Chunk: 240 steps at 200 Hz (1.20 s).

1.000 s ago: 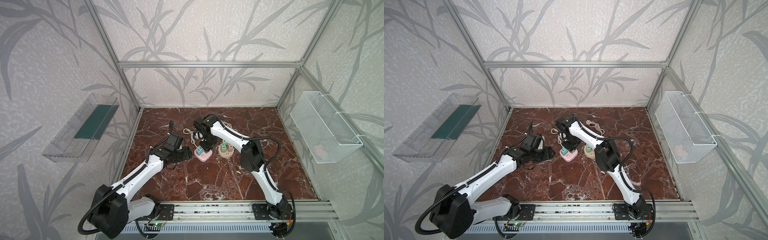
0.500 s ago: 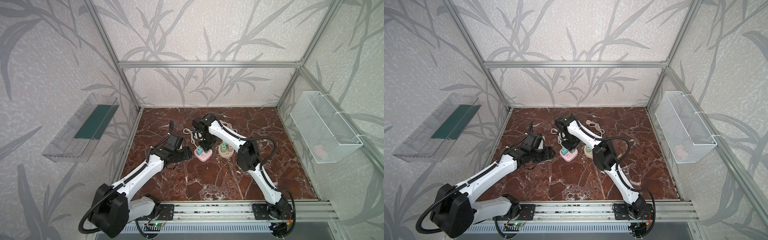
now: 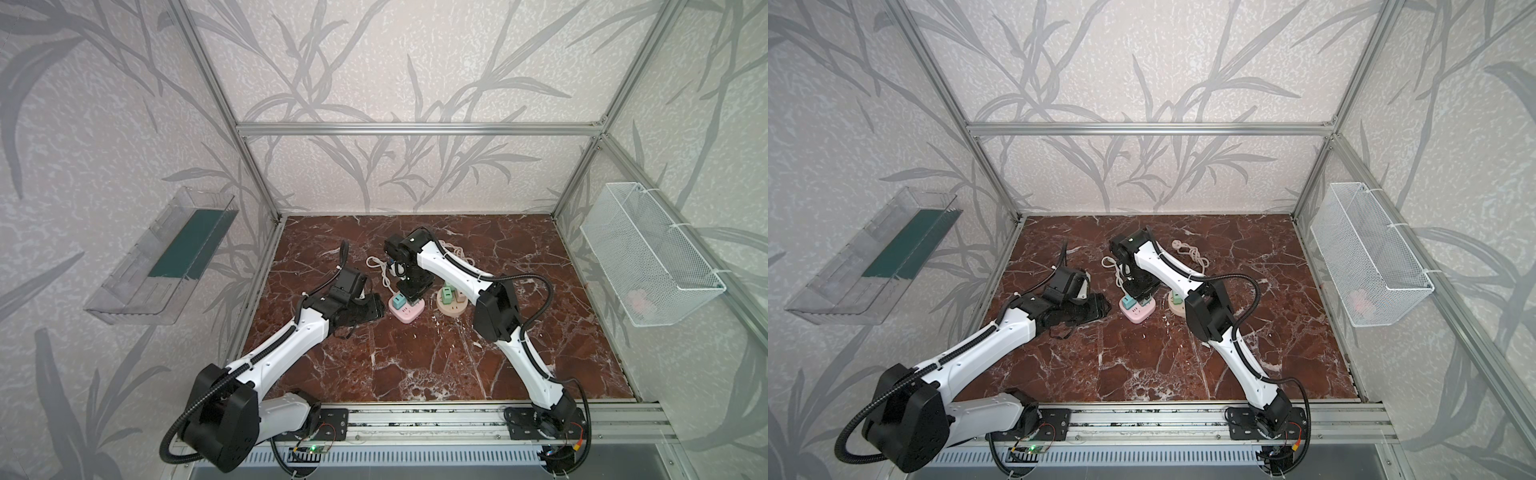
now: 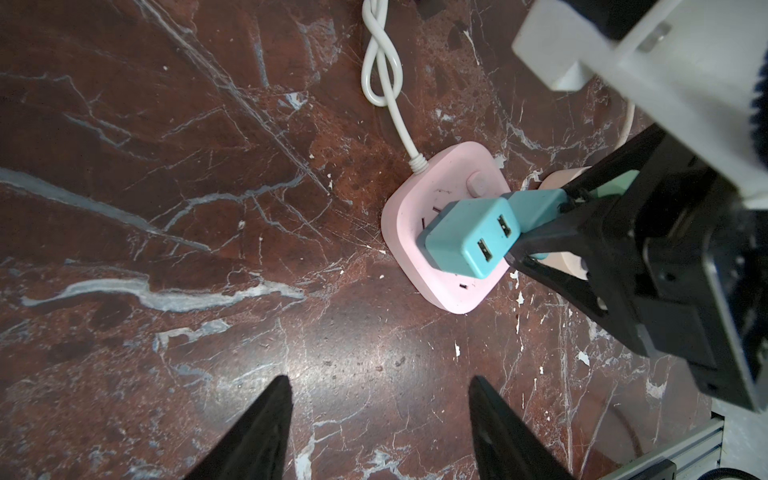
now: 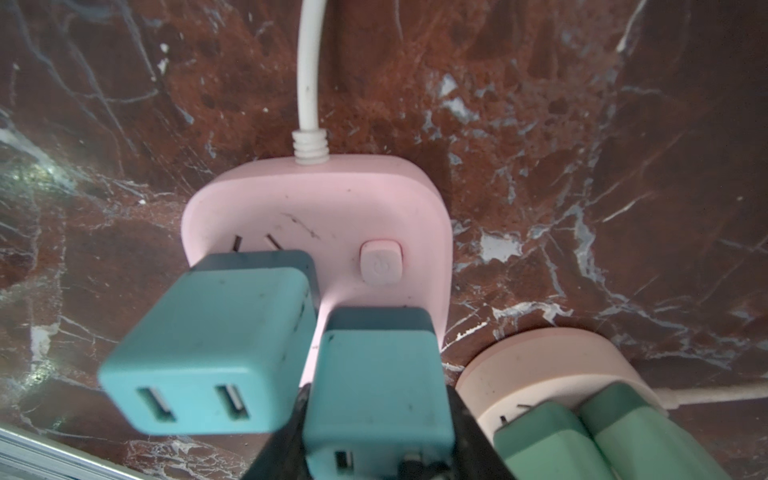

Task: Insert the plug
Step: 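Press the teal cabled adapter into the pink strip beside the first adapter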

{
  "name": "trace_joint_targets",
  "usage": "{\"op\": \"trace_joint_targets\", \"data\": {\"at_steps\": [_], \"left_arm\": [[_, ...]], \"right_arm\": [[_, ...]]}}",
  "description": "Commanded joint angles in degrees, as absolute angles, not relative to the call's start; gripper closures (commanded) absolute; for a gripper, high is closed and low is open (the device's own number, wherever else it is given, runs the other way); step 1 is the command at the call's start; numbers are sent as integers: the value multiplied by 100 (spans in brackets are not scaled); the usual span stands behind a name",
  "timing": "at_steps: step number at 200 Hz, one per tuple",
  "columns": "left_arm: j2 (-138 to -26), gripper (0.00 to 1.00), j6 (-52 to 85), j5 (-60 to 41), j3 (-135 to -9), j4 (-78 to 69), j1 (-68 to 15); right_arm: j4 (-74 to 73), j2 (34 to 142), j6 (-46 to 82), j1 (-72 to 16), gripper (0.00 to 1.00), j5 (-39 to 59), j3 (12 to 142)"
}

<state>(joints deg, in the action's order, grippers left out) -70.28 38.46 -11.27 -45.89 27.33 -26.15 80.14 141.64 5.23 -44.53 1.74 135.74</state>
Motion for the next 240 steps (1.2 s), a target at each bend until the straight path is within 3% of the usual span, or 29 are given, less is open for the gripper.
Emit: {"op": "trace_joint_targets", "data": {"at_steps": [1,116,160,197,240], "left_arm": [[-6932,33,3770,-1107,-4522,2666,-2634],[-6351,33,3841,-1009,-4136,2446,-2629],[-6297,33,3789,-933,-4141,2525,-2625],[-6285,33,3766,-872,-4134,2558,-2626],[-6262,33,3727,-768,-4194,2582,-2627]], "right_arm": [[7673,14457,1235,-4465,100,386,13316],[8172,13963,3783,-4701,94,-362,13667],[8114,13839,4070,-4742,93,-230,13802],[8050,13722,3903,-4745,84,-215,13759],[7811,13538,3699,-4755,67,-138,13611]]}}
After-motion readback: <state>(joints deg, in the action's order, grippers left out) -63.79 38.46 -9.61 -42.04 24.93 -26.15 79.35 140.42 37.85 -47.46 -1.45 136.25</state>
